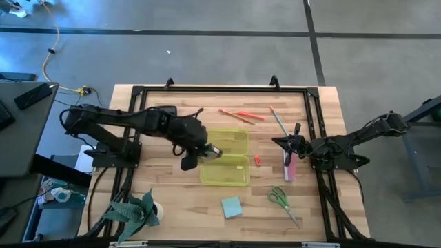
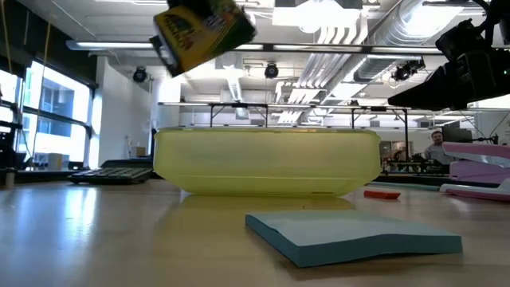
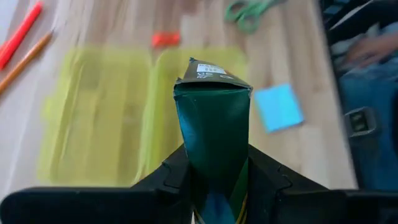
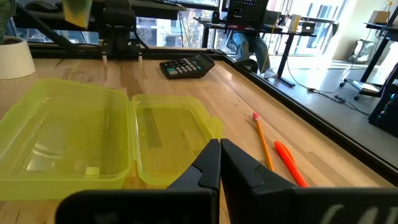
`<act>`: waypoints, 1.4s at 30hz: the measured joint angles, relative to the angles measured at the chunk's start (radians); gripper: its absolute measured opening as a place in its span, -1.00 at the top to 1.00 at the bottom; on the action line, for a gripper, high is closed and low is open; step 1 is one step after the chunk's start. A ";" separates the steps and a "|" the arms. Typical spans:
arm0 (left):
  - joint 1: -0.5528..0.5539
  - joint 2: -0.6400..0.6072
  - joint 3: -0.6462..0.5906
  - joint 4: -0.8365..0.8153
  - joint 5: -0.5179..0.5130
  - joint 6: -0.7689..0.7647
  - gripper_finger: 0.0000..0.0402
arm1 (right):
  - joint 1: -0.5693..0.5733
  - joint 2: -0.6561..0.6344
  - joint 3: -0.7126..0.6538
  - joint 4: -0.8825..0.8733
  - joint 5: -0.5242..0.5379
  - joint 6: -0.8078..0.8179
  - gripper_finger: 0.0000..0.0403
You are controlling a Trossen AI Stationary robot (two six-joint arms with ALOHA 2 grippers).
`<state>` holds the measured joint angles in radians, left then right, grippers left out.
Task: Pack school essentials
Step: Put the orange crayon box into the yellow supply box
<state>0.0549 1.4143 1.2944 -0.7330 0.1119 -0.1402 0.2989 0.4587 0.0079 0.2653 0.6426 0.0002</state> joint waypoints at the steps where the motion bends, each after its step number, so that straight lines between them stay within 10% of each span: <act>1: 0.008 0.005 0.000 0.025 0.024 0.004 0.56 | 0.000 0.000 0.000 0.000 0.000 0.000 1.00; 14: 0.170 0.144 0.000 0.110 0.497 -0.092 0.56 | 0.000 0.000 0.000 0.000 0.000 0.000 1.00; 42: 0.179 0.399 -0.001 0.212 0.554 -0.021 0.56 | 0.000 0.000 0.000 0.000 0.000 0.000 1.00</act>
<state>0.2335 1.8137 1.2938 -0.5205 0.6655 -0.1613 0.2989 0.4587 0.0082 0.2653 0.6426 0.0006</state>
